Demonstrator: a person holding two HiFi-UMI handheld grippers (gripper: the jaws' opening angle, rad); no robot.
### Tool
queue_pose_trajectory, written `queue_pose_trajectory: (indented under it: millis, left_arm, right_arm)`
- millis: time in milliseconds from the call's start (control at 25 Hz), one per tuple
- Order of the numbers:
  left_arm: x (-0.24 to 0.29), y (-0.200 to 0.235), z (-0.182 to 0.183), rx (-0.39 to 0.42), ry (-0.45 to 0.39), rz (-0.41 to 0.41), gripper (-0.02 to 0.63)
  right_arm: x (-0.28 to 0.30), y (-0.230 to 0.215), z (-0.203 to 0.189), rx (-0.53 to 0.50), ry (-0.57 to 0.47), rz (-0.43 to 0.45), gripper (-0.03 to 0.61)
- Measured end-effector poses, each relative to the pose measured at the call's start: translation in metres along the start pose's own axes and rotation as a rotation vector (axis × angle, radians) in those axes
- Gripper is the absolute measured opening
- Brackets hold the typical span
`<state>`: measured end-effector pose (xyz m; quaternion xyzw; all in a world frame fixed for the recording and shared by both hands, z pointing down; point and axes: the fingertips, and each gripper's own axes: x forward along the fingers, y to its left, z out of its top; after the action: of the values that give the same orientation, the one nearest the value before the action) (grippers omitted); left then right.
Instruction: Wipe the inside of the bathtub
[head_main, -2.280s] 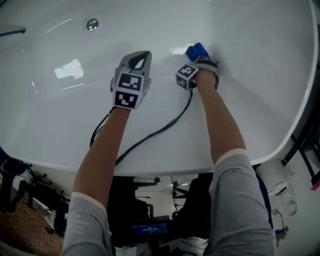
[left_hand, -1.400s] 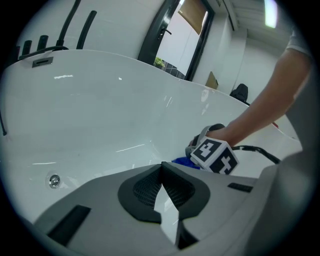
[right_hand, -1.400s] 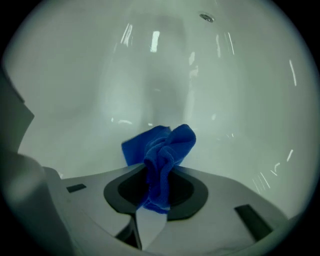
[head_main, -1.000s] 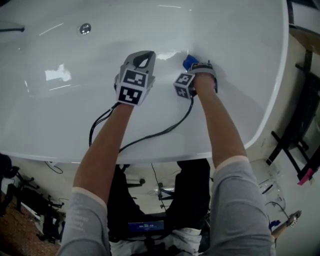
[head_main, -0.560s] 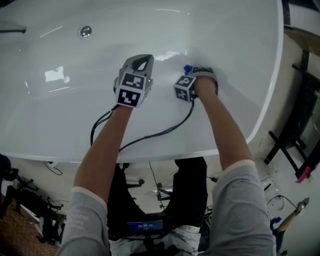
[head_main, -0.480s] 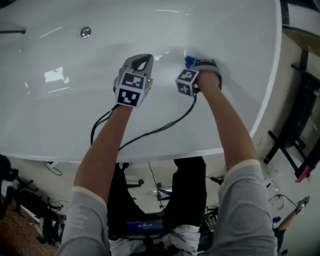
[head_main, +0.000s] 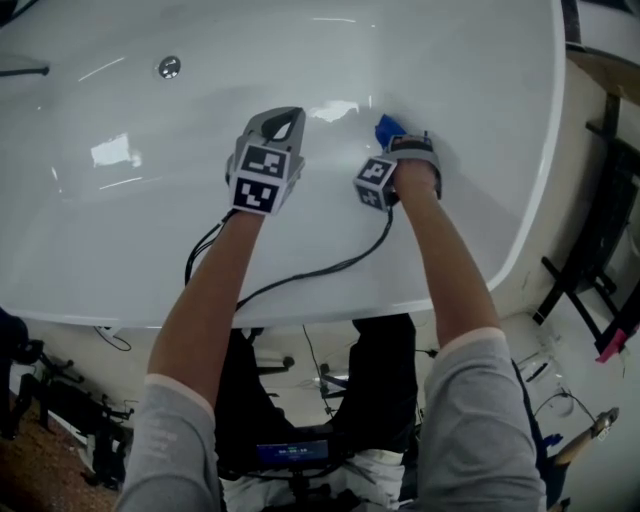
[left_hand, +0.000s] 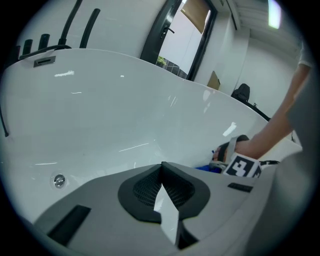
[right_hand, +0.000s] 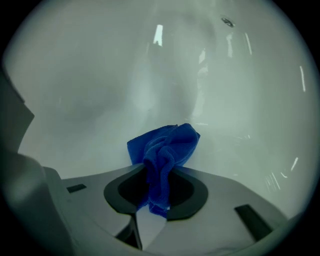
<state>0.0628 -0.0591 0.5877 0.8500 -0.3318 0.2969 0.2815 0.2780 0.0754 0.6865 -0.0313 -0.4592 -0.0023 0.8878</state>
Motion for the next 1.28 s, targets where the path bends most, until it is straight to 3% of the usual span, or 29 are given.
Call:
queue_pose_trajectory:
  millis: [160,280,480,560,640,800,960,1160,1280]
  left_arm:
    - [-0.002,0.01,-0.007,0.0,0.013,0.009,0.002]
    - [-0.002,0.016,-0.011,-0.001,0.014,0.018,0.0]
    - [0.004,0.017,-0.02,0.023,0.02,0.028,0.0]
    - [0.005,0.016,-0.024,0.045,0.024,0.026,0.0]
    - [0.006,0.018,-0.03,0.059,0.026,0.024,0.001]
    - [0.012,0.024,-0.043,0.047,0.032,0.027,0.0]
    - [0.011,0.026,-0.051,0.047,0.043,0.028,0.0]
    - [0.001,0.019,-0.05,0.047,0.045,0.03,0.0]
    - [-0.005,0.025,-0.045,0.047,0.035,0.042,0.0]
  right_arm:
    - [0.01,0.047,0.017,-0.034,0.011,0.098,0.101]
    - [0.008,0.028,0.031,0.053,-0.04,0.105,0.103]
    - [0.008,-0.096,0.071,0.288,-0.271,-0.131,0.103]
    - [0.019,-0.135,0.091,0.296,-0.335,-0.213,0.103]
    - [0.032,-0.152,0.112,0.282,-0.364,-0.227,0.103]
    - [0.055,-0.117,0.151,0.268,-0.377,-0.095,0.103]
    - [0.049,-0.063,0.177,0.239,-0.407,-0.075,0.103]
    - [0.038,0.022,0.19,0.095,-0.434,0.159,0.103]
    - [0.018,0.0,0.178,0.214,-0.484,0.117,0.103]
